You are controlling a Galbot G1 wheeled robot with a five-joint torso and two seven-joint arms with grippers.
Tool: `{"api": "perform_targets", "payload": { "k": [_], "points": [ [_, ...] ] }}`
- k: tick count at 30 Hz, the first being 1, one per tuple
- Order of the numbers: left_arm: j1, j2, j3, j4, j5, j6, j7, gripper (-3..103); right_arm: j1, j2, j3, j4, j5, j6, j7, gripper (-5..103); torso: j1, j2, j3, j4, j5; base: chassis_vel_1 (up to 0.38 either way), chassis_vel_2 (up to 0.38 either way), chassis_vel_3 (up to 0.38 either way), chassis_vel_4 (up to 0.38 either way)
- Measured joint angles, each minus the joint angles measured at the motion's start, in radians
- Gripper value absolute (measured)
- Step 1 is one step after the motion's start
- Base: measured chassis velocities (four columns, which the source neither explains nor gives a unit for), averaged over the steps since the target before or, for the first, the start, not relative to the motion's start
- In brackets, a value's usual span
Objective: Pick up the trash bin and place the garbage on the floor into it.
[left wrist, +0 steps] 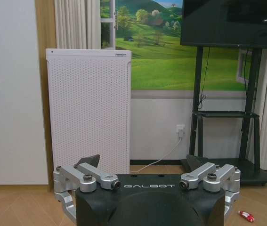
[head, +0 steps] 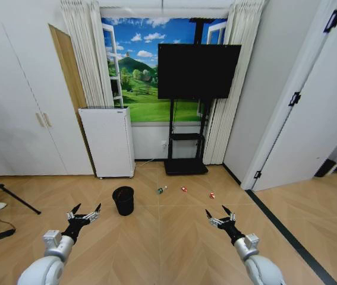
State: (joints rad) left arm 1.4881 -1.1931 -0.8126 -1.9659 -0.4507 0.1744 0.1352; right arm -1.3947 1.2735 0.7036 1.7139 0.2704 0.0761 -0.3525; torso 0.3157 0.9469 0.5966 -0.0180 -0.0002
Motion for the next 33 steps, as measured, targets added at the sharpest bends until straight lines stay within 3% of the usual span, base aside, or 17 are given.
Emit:
{"api": "perform_targets", "payload": {
  "k": [8,10,13,14,19,21,22,24,25,27,28,31,32,33],
  "points": [
    [0.001,-0.005,0.001,-0.002,0.001,-0.001,0.000,100,-0.001,0.001,0.000,-0.012,-0.005,0.005,-0.008,100,0.000,0.000,0.000,-0.0001,0.0010,-0.269,0.323,0.263,-0.331],
    [0.001,-0.005,0.001,-0.002,0.001,-0.002,0.000,100,-0.001,0.001,0.001,-0.016,-0.006,0.009,-0.009,100,0.000,0.000,0.000,-0.0001,-0.0005,-0.319,0.334,0.310,-0.343],
    [0.000,-0.006,0.000,-0.002,0.001,-0.002,0.000,100,-0.002,0.001,0.000,-0.018,-0.006,0.010,-0.010,100,0.001,0.000,0.000,0.0003,0.0015,-0.260,0.353,0.304,-0.329],
    [0.000,-0.006,0.001,-0.002,0.001,-0.002,0.000,100,-0.003,0.001,0.001,-0.019,-0.006,0.011,-0.011,100,0.000,0.000,0.000,-0.0004,-0.0011,-0.305,0.355,0.315,-0.352],
    [-0.001,-0.010,0.001,0.002,0.003,-0.002,0.000,100,-0.002,0.002,0.001,-0.022,-0.006,0.012,-0.016,100,0.000,0.000,0.000,0.0003,0.0011,-0.287,0.340,0.297,-0.345],
    [-0.002,-0.012,0.001,0.003,0.003,-0.002,0.000,100,-0.003,0.003,0.001,-0.023,-0.006,0.012,-0.017,100,0.000,0.000,0.000,-0.0002,-0.0013,-0.308,0.347,0.276,-0.338],
    [-0.001,-0.013,0.001,0.003,0.004,-0.002,-0.001,100,-0.003,0.004,0.000,-0.024,-0.006,0.012,-0.017,100,0.000,0.000,0.000,0.0003,0.0014,-0.288,0.334,0.279,-0.326],
    [-0.002,-0.013,0.000,0.004,0.004,-0.002,-0.001,100,-0.003,0.005,0.000,-0.026,-0.007,0.012,-0.018,100,0.000,0.000,0.000,0.0000,0.0014,-0.281,0.341,0.279,-0.324],
    [-0.001,-0.013,0.000,0.004,0.004,-0.002,0.000,100,-0.003,0.005,0.000,-0.026,-0.007,0.012,-0.018,100,0.000,0.000,0.000,0.0002,-0.0009,-0.274,0.327,0.296,-0.323],
    [-0.001,-0.013,0.000,0.005,0.004,-0.002,-0.001,100,-0.003,0.006,0.000,-0.027,-0.008,0.012,-0.018,100,0.000,0.000,0.000,-0.0004,-0.0011,-0.298,0.341,0.286,-0.326],
    [-0.001,-0.014,-0.001,0.005,0.004,-0.003,0.000,100,-0.003,0.006,0.000,-0.029,-0.010,0.012,-0.018,100,0.000,0.000,0.000,0.0000,0.0008,-0.275,0.354,0.277,-0.356],
    [-0.002,-0.015,-0.002,0.006,0.004,-0.004,0.000,100,-0.003,0.008,-0.001,-0.030,-0.013,0.012,-0.019,100,0.000,0.000,0.000,0.0000,0.0018,-0.308,0.351,0.288,-0.346],
    [-0.001,-0.018,-0.001,0.010,0.004,-0.005,0.000,100,-0.003,0.009,0.000,-0.030,-0.014,0.013,-0.018,100,0.000,0.000,0.000,0.0002,-0.0019,-0.302,0.344,0.326,-0.350],
    [-0.002,-0.019,-0.001,0.011,0.005,-0.006,0.000,100,-0.003,0.010,0.000,-0.030,-0.015,0.013,-0.018,100,0.000,0.000,0.000,-0.0001,-0.0005,-0.302,0.347,0.271,-0.350]
  ]
}}
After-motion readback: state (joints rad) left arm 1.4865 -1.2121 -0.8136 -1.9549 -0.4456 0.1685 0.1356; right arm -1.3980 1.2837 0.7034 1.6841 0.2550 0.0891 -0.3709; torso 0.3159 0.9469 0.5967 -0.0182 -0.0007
